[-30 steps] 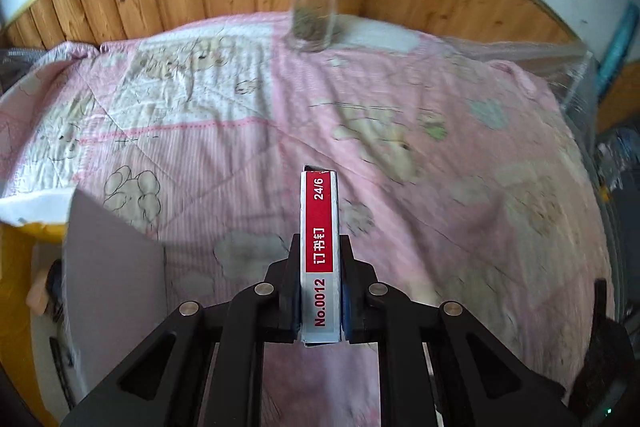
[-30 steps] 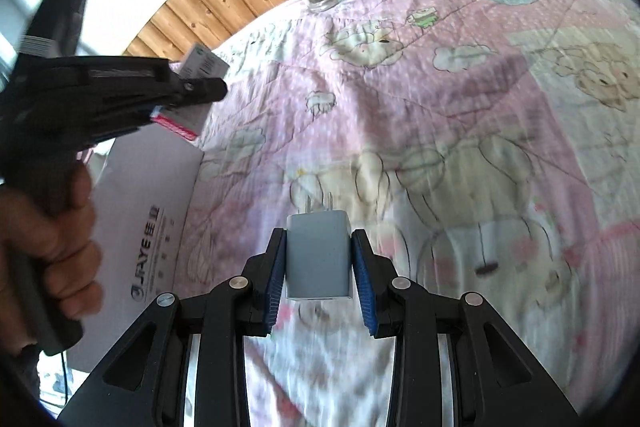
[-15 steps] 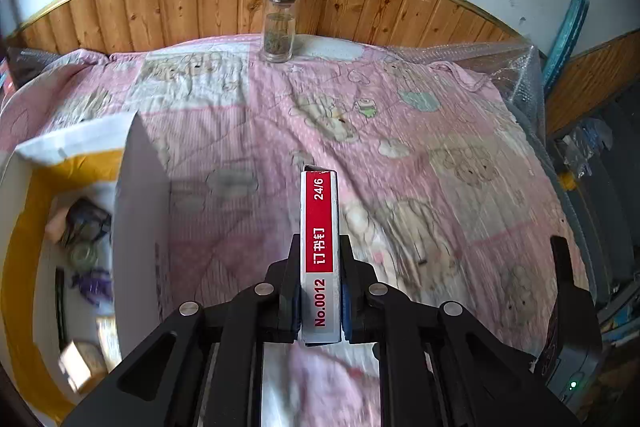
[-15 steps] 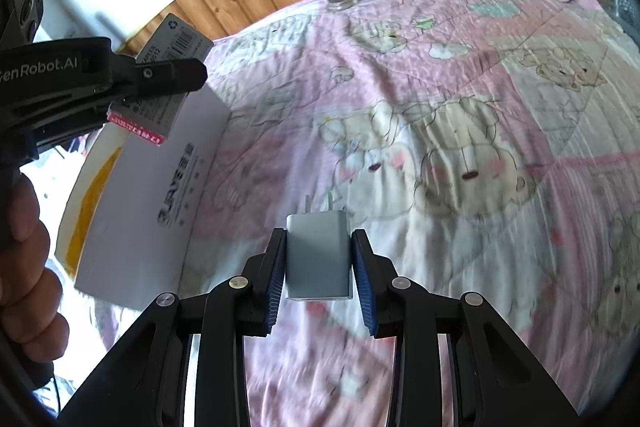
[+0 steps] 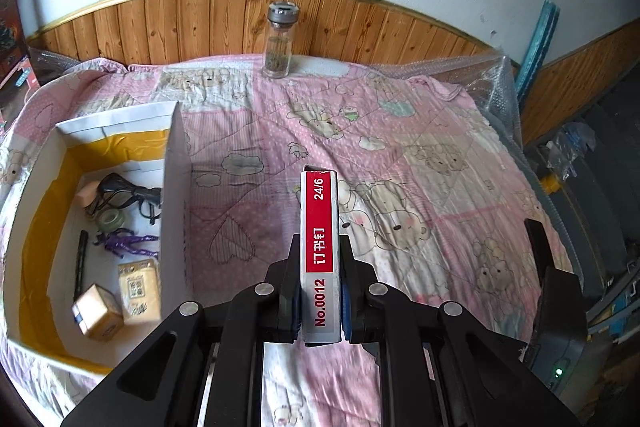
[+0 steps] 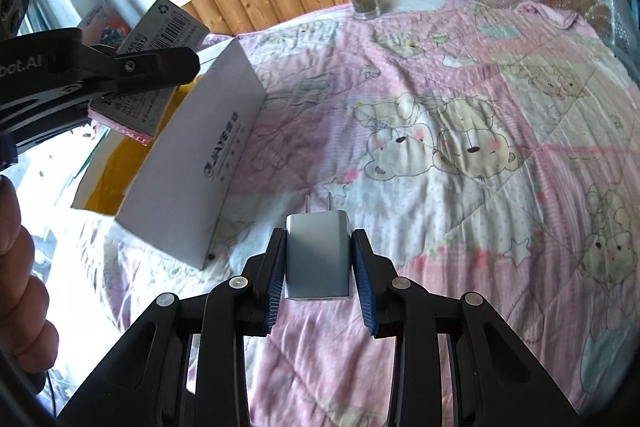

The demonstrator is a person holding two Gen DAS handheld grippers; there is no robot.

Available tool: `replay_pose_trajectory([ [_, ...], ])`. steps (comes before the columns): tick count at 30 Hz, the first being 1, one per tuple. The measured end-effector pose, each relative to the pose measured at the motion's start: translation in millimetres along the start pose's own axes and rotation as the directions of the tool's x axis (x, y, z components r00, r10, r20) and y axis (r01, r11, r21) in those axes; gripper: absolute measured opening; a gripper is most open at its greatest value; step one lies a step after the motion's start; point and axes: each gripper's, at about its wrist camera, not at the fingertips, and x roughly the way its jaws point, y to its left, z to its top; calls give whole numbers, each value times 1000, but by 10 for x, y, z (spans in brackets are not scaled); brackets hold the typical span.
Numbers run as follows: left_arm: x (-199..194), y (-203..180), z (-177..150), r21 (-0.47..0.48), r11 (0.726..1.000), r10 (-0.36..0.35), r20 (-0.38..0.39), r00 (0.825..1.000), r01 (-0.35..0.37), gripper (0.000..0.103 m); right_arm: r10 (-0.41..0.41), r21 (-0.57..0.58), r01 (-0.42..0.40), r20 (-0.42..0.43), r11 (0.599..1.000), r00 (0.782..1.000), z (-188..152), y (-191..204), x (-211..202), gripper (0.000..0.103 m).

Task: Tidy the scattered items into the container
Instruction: 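Carry the staple box and charger over the white box with both grippers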

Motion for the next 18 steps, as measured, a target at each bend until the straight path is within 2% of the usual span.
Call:
replay_pose_trajectory([
  [9,-348,25,-293,-8,1000,-18,38,999,18,15,0,-52,1,19,999,1000,-171,253,-205,34],
  [18,-634,130,-449,-27,999,-17,79,997,19,15,6,-119,-2,40,993,999,-227,516,-389,34],
])
